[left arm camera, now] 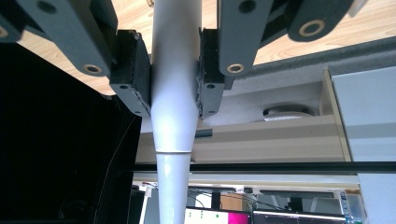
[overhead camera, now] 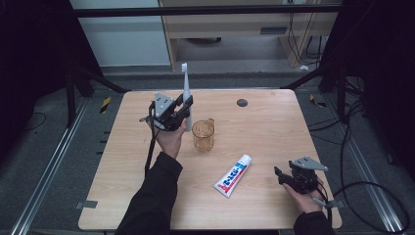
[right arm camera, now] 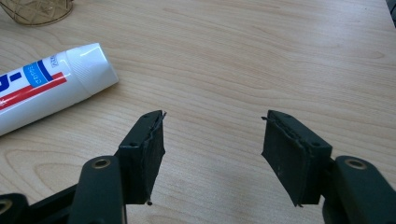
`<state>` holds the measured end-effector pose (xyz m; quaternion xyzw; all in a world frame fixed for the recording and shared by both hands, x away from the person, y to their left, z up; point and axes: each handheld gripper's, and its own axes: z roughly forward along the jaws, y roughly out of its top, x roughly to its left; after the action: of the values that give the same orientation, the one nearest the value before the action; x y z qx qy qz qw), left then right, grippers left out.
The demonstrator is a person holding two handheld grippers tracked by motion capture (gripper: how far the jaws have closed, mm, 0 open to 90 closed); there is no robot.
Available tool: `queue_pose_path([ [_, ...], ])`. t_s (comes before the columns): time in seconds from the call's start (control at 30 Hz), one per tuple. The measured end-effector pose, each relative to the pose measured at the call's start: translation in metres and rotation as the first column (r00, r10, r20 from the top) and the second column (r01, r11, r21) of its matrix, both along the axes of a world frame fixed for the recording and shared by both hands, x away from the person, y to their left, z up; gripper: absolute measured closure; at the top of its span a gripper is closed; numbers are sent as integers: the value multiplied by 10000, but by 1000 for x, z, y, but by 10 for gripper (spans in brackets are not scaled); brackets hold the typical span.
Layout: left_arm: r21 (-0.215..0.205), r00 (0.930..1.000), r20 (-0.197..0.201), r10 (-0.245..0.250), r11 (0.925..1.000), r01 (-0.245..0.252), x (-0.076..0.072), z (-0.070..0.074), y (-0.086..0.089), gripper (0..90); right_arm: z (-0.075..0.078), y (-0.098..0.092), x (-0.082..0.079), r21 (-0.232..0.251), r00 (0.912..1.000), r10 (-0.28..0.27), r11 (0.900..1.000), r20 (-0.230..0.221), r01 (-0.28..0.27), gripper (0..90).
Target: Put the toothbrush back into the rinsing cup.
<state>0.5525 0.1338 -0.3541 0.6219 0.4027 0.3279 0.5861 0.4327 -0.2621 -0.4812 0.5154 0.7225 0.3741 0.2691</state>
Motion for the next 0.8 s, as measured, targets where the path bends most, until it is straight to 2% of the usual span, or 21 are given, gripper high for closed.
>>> queue_pose_path([
  [0.4, -80, 9997, 142, -204, 9998, 205, 7, -2, -15, 667, -1, 0, 0, 19, 10000, -2, 10000, 49, 2, 385],
  [0.8, -100, 9991, 11, -422, 9991, 422, 17, -15, -27, 667, -1, -1, 0, -64, 9998, 12, 10000, 179, -11, 385],
])
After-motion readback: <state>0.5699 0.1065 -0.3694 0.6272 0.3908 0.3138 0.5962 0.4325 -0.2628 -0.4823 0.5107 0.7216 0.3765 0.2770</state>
